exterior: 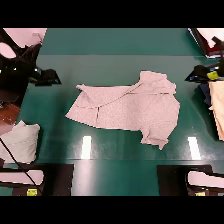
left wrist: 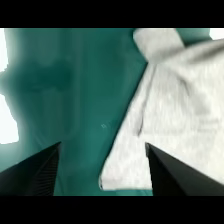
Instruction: Fold the shirts.
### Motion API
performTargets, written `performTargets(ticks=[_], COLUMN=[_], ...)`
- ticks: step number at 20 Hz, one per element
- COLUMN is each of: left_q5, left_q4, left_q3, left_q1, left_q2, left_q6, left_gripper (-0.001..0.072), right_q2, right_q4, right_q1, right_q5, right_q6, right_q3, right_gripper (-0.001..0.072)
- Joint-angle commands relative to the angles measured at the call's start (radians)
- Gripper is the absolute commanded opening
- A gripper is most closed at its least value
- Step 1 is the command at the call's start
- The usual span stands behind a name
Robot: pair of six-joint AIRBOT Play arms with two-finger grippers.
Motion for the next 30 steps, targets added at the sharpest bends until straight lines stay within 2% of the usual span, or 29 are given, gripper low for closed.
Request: performTargets(ticks=[1,3,6,10,13,14,15,16,20,23,24,25,26,27,29,30], left_q5=[-0.053,-0.009,0.061,0.066,0.064,0.057,0.046,0.041,0.038,0.050,0.056,0.059,0.059,0.058,0.057,0.057], left_q4=[-0.170,-0.186,-0.187,-0.195,-0.276,-0.284,-0.283,-0.284,-0.271,-0.208,-0.192,-0.187,-0.188,-0.186,-0.187,-0.196], left_q3=[-0.167,-0.288,-0.422,-0.466,-0.466,-0.466,-0.466,-0.466,-0.466,-0.466,-0.465,-0.462,-0.456,-0.446,-0.417,-0.402], left_q1=[0.066,0.066,0.066,0.066,0.066,0.066,0.066,0.066,0.047,-0.029,-0.048,-0.053,-0.053,-0.052,-0.052,-0.053], left_q2=[0.002,0.002,0.002,0.002,0.002,0.002,0.002,0.002,0.002,0.002,0.002,0.002,0.002,0.002,0.002,0.002], left_q6=[0.143,0.187,0.194,0.219,0.219,0.219,0.221,0.231,0.230,0.230,0.229,0.225,0.206,0.193,0.184,0.180], left_gripper=[0.0608,0.0608,0.0608,0.0608,0.0606,0.0527,0.0372,0.0304,0.0299,0.0291,0.0136,0.0021,0.0022,0.0021,0.0021,0.0021], right_q2=[0.092,0.129,0.172,0.198,0.201,0.209,0.222,0.242,0.335,0.380,0.393,0.404,0.417,0.428,0.436,0.433], right_q4=[0.001,0.001,0.001,0.000,-0.001,-0.002,-0.005,-0.008,-0.009,-0.008,-0.008,-0.008,-0.008,-0.008,0.000,0.002], right_q1=[-0.028,-0.028,-0.027,-0.028,-0.029,-0.029,-0.029,-0.029,-0.029,-0.038,-0.056,-0.080,-0.112,-0.147,-0.206,-0.225], right_q5=[0.059,0.060,0.061,0.093,0.111,0.108,0.097,0.077,-0.029,-0.058,-0.061,-0.063,-0.060,-0.058,-0.073,-0.095], right_q6=[-0.007,-0.007,-0.007,-0.007,-0.006,-0.006,-0.005,-0.003,-0.003,0.003,0.021,0.041,0.055,0.066,0.073,0.073], right_q3=[0.000,0.000,0.000,0.000,-0.011,-0.041,-0.087,-0.149,-0.396,-0.526,-0.565,-0.605,-0.651,-0.698,-0.800,-0.845], right_gripper=[0.0179,0.0179,0.0180,0.0180,0.0180,0.0180,0.0180,0.0180,0.0181,0.0182,0.0182,0.0182,0.0184,0.0218,0.0429,0.0460])
